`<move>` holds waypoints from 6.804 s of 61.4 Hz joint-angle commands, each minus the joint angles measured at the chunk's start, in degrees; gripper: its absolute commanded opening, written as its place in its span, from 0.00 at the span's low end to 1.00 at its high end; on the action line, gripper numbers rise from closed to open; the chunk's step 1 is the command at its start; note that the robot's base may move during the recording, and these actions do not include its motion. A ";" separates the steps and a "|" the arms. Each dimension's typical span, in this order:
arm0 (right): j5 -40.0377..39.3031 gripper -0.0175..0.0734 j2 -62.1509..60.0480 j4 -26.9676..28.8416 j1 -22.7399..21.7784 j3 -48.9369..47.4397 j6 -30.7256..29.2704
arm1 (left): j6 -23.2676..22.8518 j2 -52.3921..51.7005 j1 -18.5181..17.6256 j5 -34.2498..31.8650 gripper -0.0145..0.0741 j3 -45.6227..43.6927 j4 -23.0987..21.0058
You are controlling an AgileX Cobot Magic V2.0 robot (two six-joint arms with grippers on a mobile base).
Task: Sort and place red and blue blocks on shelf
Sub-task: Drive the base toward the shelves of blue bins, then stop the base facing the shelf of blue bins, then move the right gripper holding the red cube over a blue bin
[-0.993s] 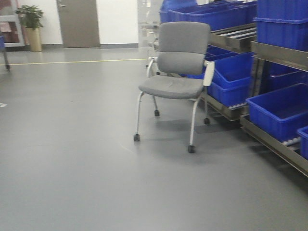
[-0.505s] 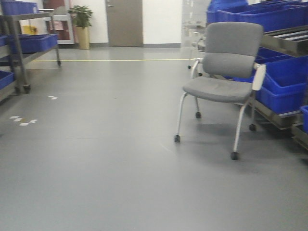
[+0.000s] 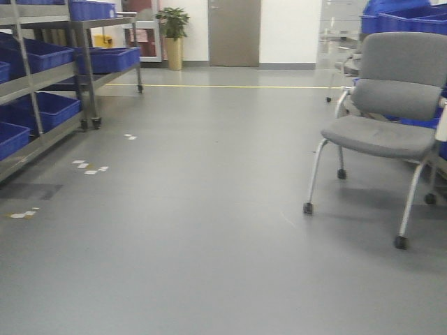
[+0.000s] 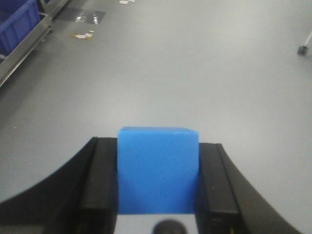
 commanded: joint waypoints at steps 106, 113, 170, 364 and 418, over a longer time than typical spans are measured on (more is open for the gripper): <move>-4.99 0.24 -0.10 -1.02 -0.27 -1.65 -0.32 | -0.02 -0.10 0.06 -3.91 0.30 -1.53 0.65; -4.99 0.24 -0.10 -1.02 -0.27 -1.65 -0.32 | -0.02 -0.10 0.06 -3.91 0.30 -1.53 0.65; -4.99 0.24 -0.10 -1.02 -0.27 -1.65 -0.32 | -0.02 -0.10 0.06 -3.91 0.30 -1.53 0.65; -4.99 0.24 -0.10 -1.02 -0.27 -1.65 -0.32 | -0.02 -0.10 0.06 -3.91 0.30 -1.53 0.65; -5.06 0.24 -0.10 -1.02 -0.27 -1.72 -0.32 | -0.02 -0.10 0.06 -3.91 0.30 -1.53 0.65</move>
